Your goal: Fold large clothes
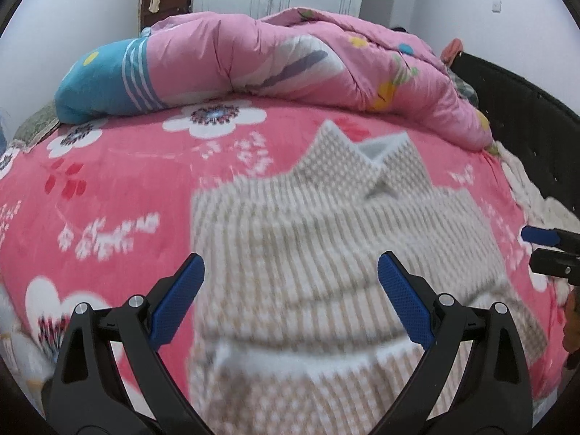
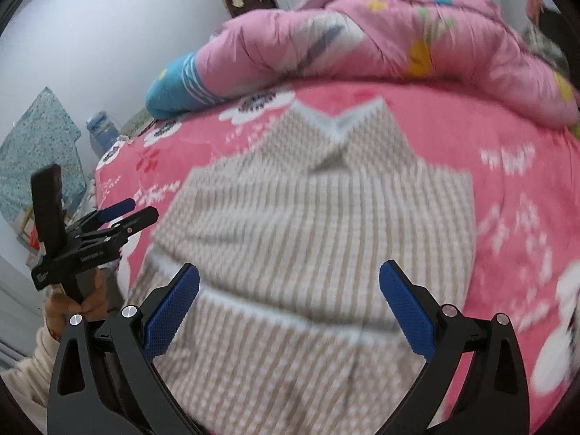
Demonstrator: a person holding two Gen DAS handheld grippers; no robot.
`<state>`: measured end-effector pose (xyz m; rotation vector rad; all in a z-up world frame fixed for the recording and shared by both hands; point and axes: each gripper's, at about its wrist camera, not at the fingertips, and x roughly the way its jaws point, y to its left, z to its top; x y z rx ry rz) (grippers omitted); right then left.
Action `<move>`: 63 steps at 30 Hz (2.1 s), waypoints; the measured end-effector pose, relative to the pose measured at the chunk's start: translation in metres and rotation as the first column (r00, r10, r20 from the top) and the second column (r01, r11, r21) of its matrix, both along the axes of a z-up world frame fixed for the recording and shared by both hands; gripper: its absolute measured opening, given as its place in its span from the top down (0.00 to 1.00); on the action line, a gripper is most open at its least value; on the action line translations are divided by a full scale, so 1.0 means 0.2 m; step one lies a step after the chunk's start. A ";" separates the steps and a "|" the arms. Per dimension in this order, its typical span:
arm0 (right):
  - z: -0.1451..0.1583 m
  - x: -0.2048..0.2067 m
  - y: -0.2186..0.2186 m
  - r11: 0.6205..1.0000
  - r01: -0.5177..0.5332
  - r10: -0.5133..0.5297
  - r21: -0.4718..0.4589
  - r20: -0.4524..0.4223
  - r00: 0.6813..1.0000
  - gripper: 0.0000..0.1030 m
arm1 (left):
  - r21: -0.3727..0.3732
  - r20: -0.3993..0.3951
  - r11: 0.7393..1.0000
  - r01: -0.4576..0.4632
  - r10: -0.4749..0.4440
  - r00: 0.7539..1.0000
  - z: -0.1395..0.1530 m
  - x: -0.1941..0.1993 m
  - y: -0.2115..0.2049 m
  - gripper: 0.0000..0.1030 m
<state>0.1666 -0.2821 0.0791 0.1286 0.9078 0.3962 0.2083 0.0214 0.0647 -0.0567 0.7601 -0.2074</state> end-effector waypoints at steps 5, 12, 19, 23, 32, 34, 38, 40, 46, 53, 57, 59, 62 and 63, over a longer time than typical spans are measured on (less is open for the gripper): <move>0.07 0.35 -0.01 0.999 0.011 -0.009 -0.051 0.035 0.999 0.06 | 0.013 0.004 0.999 0.039 -0.039 0.999 0.02 0.33 -0.07 0.10; 0.00 0.90 -0.03 0.996 0.080 -0.081 -0.049 -0.026 0.996 0.06 | -0.064 -0.083 0.997 0.050 -0.055 0.995 -0.11 0.86 -0.14 0.10; -0.23 1.34 -0.03 0.987 0.147 -0.155 -0.057 -0.161 0.975 0.14 | -0.156 -0.179 0.986 0.063 -0.091 0.980 -0.29 1.22 -0.26 0.32; -0.32 1.46 -0.02 0.982 0.159 -0.176 -0.098 -0.205 0.963 0.37 | -0.198 -0.214 0.977 0.080 -0.123 0.969 -0.36 1.29 -0.31 0.56; -0.24 1.28 -0.04 0.991 0.096 -0.107 -0.096 -0.126 0.986 0.82 | -0.192 -0.122 0.966 0.174 -0.199 0.972 -0.20 1.11 -0.37 0.84; -0.19 1.16 -0.04 0.995 0.062 -0.070 -0.082 -0.095 0.993 0.83 | -0.153 -0.088 0.965 0.215 -0.229 0.969 -0.12 1.01 -0.39 0.85; -0.15 0.94 -0.03 0.997 0.002 -0.007 -0.079 -0.061 0.998 0.83 | -0.101 -0.041 0.954 0.283 -0.288 0.957 -0.01 0.79 -0.40 0.85; -0.16 0.83 -0.03 0.996 -0.028 0.023 -0.085 -0.061 0.998 0.82 | -0.078 -0.027 0.946 0.315 -0.318 0.948 0.00 0.67 -0.40 0.85; -0.11 0.50 -0.05 0.982 -0.112 0.103 -0.155 -0.067 0.992 0.82 | -0.015 -0.061 0.937 0.349 -0.349 0.935 -0.12 0.36 -0.33 0.85; 0.15 0.65 0.09 0.990 -0.125 0.129 -0.058 0.073 0.989 0.74 | -0.046 -0.101 0.946 0.321 -0.324 0.941 -0.24 0.35 -0.29 0.85; -0.09 0.98 0.23 0.989 -0.141 0.137 -0.035 -0.101 0.985 0.74 | -0.028 -0.126 0.954 0.300 -0.301 0.945 -0.29 0.35 -0.25 0.85; -0.26 1.04 0.27 0.987 -0.160 0.153 -0.010 -0.226 0.962 0.73 | -0.029 -0.127 0.957 0.289 -0.290 0.949 -0.29 0.31 -0.20 0.85; -0.38 0.91 0.29 0.975 -0.221 0.211 -0.014 -0.248 0.946 0.73 | -0.036 -0.096 0.966 0.257 -0.260 0.961 -0.22 0.27 -0.08 0.85; -0.37 0.84 0.29 0.969 -0.244 0.230 -0.039 -0.213 0.950 0.73 | -0.042 -0.076 0.970 0.241 -0.244 0.967 -0.19 0.26 -0.03 0.85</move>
